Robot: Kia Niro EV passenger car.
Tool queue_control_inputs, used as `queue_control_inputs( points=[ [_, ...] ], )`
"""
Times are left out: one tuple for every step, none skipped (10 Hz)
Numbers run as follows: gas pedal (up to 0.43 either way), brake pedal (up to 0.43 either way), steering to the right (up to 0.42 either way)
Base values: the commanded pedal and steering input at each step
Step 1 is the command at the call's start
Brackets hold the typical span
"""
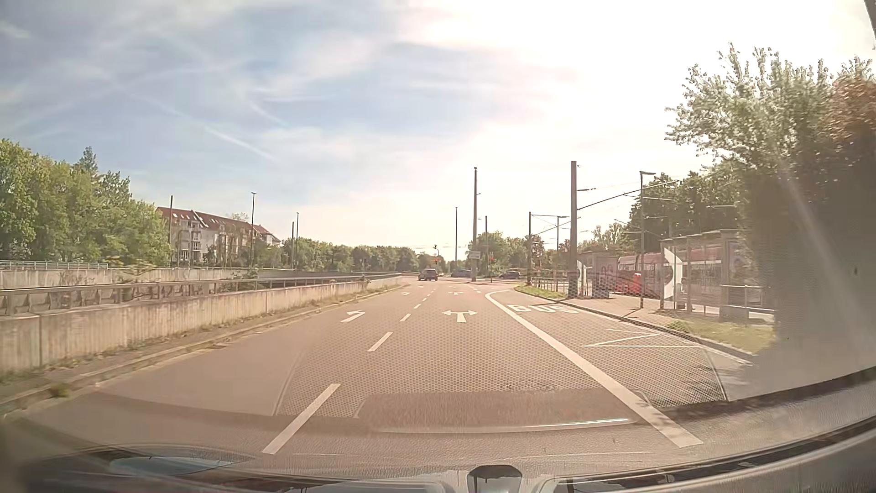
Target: Follow the waypoints while adhering to traffic rules and regulations
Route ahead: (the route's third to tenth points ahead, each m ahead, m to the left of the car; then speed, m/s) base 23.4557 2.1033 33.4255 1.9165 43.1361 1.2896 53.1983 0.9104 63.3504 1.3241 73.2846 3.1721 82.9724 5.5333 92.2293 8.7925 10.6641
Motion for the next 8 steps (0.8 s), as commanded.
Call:
queue_control_inputs(
  points=[
    [0.0, 0.0, 0.004],
    [0.0, 0.0, 0.004],
    [0.0, 0.0, 0.004],
    [0.0, 0.0, 0.005],
    [0.0, 0.0, 0.005],
    [0.0, 0.0, 0.006],
    [0.0, 0.0, 0.005],
    [0.0, 0.0, 0.006]
  ],
)
